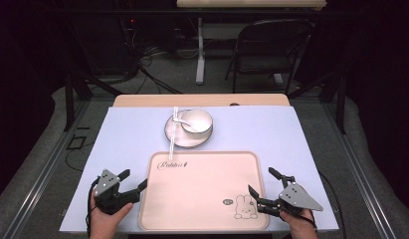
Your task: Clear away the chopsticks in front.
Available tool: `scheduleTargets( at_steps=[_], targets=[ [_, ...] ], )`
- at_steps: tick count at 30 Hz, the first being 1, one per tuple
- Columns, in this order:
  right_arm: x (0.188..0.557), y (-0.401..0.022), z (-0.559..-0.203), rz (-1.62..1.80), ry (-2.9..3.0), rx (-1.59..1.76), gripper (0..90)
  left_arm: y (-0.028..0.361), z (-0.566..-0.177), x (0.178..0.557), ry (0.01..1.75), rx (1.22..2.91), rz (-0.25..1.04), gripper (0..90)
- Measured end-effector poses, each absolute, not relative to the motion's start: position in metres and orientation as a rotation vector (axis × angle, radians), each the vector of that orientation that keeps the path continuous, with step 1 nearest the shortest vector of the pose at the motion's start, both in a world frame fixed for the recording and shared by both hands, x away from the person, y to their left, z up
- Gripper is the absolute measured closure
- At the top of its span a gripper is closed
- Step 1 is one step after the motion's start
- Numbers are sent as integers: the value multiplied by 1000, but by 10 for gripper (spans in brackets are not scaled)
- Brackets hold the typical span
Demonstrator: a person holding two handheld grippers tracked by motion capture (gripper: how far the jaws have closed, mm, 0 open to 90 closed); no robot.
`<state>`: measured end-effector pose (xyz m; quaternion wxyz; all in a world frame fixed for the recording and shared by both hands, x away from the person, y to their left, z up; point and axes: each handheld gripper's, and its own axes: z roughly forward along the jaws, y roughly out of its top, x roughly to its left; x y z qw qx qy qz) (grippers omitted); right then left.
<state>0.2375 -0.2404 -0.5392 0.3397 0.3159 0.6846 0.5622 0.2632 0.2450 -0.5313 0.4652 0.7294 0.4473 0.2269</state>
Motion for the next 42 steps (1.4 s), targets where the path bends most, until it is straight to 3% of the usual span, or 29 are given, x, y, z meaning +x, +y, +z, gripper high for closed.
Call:
scheduleTargets(
  at_steps=[30, 42],
  targets=[
    [237, -243, -537, 1484, 1777, 835, 140, 245, -534, 267, 1206, 1813, 539, 289],
    [238, -242, -538, 1476, 1786, 836, 140, 249, -527, 284, 1254, 1822, 426, 298]
  ],
)
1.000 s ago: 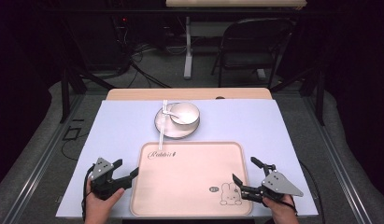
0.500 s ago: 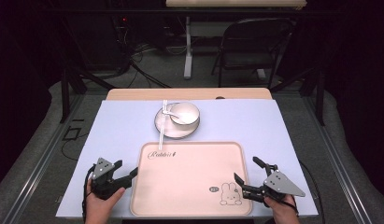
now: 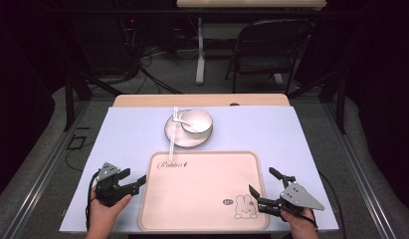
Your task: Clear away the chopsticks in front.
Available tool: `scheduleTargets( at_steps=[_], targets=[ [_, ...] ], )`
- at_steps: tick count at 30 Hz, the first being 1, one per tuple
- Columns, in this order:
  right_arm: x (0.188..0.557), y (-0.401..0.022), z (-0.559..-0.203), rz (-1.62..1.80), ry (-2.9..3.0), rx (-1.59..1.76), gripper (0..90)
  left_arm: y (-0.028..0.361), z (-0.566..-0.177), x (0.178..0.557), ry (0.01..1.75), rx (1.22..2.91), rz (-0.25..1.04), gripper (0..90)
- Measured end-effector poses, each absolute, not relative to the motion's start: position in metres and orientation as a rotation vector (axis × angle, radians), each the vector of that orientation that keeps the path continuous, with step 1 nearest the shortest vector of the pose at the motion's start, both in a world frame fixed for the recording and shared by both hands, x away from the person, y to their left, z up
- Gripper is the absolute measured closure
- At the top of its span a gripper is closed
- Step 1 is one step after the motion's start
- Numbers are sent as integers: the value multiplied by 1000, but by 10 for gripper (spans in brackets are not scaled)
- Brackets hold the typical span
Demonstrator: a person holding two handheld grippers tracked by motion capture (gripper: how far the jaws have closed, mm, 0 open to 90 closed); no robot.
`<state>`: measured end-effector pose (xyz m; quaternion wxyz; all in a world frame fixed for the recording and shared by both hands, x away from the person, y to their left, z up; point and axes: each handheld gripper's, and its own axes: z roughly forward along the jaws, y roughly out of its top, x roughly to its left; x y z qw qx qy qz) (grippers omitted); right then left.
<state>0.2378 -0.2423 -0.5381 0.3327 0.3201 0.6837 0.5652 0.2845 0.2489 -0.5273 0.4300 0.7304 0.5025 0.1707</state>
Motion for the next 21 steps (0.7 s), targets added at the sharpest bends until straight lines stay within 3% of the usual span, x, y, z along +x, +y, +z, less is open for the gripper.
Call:
scheduleTargets(
  at_steps=[4, 21],
  targets=[
    [237, -242, -538, 1482, 1782, 838, 140, 250, -518, 295, 1280, 1797, 368, 314],
    [237, -242, -537, 1483, 1779, 850, 140, 245, -495, 327, 1291, 1809, 365, 310]
  ],
)
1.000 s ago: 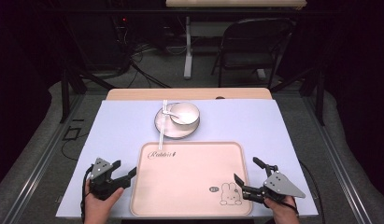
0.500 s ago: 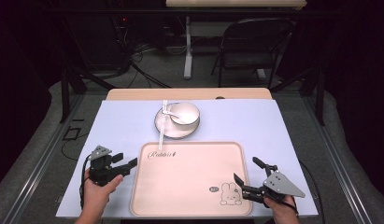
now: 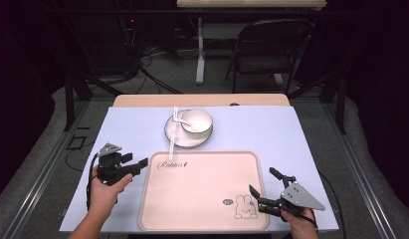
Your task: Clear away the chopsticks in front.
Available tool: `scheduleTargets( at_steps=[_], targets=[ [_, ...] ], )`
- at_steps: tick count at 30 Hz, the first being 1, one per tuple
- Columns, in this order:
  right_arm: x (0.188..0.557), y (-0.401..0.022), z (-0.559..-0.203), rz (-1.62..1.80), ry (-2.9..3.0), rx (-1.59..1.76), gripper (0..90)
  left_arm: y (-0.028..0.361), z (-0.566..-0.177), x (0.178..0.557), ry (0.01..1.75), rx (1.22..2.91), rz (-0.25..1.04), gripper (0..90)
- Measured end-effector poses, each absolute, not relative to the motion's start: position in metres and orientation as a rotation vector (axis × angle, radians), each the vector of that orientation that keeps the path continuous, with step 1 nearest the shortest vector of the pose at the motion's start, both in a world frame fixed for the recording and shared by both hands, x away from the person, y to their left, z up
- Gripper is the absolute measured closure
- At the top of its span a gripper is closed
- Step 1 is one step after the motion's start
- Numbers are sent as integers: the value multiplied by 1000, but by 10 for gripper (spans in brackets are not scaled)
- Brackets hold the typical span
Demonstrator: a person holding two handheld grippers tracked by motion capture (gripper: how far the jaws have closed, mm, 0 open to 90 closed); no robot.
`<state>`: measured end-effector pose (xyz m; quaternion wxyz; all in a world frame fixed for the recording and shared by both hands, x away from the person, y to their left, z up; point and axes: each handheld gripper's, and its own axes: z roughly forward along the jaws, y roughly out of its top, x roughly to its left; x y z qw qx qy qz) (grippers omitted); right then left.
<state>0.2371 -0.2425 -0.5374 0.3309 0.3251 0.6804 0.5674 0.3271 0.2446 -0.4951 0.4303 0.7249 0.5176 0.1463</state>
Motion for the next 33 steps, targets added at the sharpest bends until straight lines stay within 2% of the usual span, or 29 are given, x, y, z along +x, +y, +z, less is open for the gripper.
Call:
scheduleTargets(
  at_steps=[9, 10, 12, 24, 28, 30, 33],
  targets=[
    [237, -243, -537, 1485, 1779, 853, 140, 242, -488, 342, 1323, 1845, 342, 308],
    [237, -243, -537, 1481, 1779, 851, 140, 241, -488, 344, 1327, 1841, 343, 315],
    [237, -243, -537, 1480, 1781, 851, 139, 239, -486, 350, 1300, 1869, 302, 384],
    [237, -243, -538, 1478, 1785, 848, 140, 233, -480, 385, 1356, 1915, 289, 390],
    [237, -244, -538, 1478, 1785, 847, 140, 234, -475, 397, 1382, 1881, 269, 392],
    [237, -244, -538, 1480, 1786, 847, 139, 234, -473, 402, 1393, 1874, 239, 435],
    [238, -244, -538, 1480, 1788, 846, 139, 234, -469, 408, 1408, 1860, 233, 451]
  ],
)
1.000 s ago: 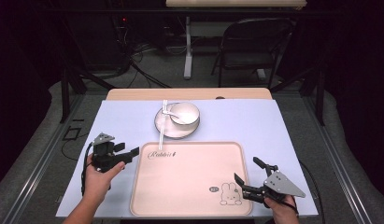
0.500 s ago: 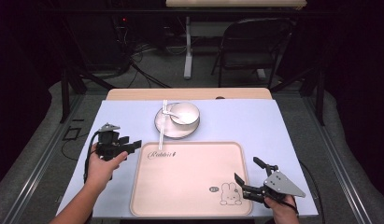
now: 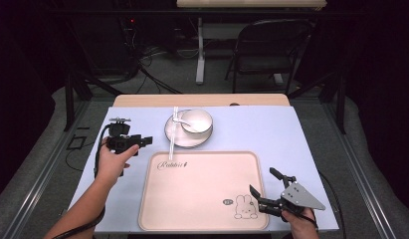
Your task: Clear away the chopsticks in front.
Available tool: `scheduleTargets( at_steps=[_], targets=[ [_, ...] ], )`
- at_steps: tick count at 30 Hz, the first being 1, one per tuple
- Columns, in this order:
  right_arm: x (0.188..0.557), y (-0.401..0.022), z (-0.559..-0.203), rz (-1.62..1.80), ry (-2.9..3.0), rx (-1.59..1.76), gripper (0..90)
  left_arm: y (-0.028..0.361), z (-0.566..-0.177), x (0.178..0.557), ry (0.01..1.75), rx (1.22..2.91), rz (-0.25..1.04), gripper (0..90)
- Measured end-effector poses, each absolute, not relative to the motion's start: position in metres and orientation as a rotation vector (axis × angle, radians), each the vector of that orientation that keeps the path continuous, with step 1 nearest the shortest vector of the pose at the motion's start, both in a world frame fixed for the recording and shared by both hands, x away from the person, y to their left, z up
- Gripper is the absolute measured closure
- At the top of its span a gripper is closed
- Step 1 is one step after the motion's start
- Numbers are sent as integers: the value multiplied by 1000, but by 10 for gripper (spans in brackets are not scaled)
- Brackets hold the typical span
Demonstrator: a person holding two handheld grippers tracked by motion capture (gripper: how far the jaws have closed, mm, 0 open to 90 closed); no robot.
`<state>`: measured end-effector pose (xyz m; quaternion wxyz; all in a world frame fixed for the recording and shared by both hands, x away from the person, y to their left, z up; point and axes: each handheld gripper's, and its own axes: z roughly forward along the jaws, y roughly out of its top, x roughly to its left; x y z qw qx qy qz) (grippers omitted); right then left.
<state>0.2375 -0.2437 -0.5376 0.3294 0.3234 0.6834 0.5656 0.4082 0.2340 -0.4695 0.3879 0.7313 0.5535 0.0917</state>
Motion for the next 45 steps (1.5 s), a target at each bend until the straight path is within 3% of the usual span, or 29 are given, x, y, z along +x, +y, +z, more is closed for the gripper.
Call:
scheduleTargets(
  at_steps=[36, 45],
  targets=[
    [237, -244, -537, 1482, 1791, 841, 140, 206, -455, 465, 1498, 1843, 267, 530],
    [237, -244, -538, 1483, 1796, 838, 140, 199, -469, 476, 1547, 1804, 242, 634]
  ],
)
